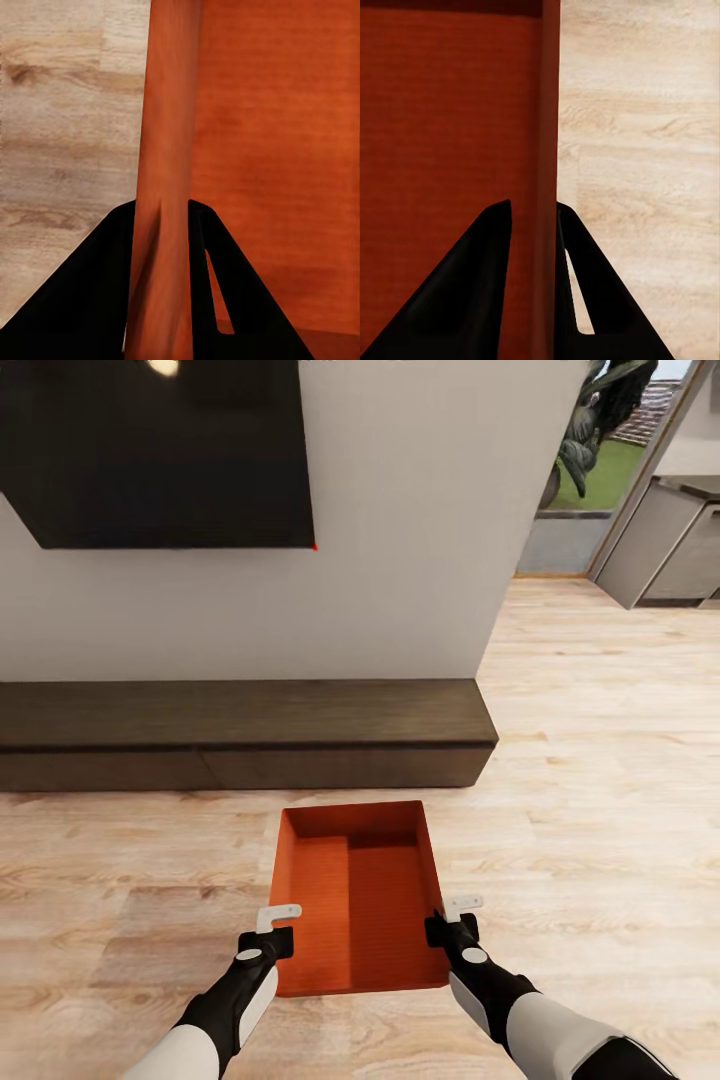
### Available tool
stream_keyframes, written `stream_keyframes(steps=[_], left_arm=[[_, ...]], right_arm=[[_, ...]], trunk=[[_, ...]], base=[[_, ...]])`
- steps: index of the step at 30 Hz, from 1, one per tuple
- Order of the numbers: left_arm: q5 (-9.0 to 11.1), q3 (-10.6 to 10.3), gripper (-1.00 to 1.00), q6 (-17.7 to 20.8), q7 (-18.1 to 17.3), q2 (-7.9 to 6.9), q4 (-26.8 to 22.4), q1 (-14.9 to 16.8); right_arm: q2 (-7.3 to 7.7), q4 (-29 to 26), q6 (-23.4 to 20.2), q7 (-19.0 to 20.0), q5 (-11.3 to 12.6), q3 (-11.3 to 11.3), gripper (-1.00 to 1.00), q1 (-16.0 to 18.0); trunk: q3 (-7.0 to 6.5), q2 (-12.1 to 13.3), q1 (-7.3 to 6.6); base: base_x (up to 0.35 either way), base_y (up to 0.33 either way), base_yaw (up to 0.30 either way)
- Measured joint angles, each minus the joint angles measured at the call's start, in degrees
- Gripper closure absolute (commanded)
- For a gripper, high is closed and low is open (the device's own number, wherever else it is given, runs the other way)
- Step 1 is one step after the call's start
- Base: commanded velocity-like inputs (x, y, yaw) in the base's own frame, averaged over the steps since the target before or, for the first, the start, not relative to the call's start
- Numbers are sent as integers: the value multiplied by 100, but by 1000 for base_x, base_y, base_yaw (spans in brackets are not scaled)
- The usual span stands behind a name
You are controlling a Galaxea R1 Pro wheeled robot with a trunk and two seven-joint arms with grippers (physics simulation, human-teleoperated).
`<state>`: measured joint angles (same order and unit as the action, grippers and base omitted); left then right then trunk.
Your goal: Move the two storage containers from the living room to the garage. In the garage, place one container on the floor and stack the other container on top of it (either order is fine).
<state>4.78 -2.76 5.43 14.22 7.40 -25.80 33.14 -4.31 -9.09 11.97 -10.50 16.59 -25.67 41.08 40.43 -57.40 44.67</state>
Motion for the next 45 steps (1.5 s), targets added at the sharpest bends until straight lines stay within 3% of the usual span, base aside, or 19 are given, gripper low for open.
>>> stream_keyframes(steps=[5,45], left_arm=[[-1,6,100,0,-10,-5,2,0],[0,-3,100,8,-10,-8,-7,0]], right_arm=[[-6,1,-3,-9,1,-6,100,1],[-7,4,3,-9,0,2,100,0]], trunk=[[-90,201,-110],[-409,202,-111]], base=[[0,0,0],[0,0,0]])
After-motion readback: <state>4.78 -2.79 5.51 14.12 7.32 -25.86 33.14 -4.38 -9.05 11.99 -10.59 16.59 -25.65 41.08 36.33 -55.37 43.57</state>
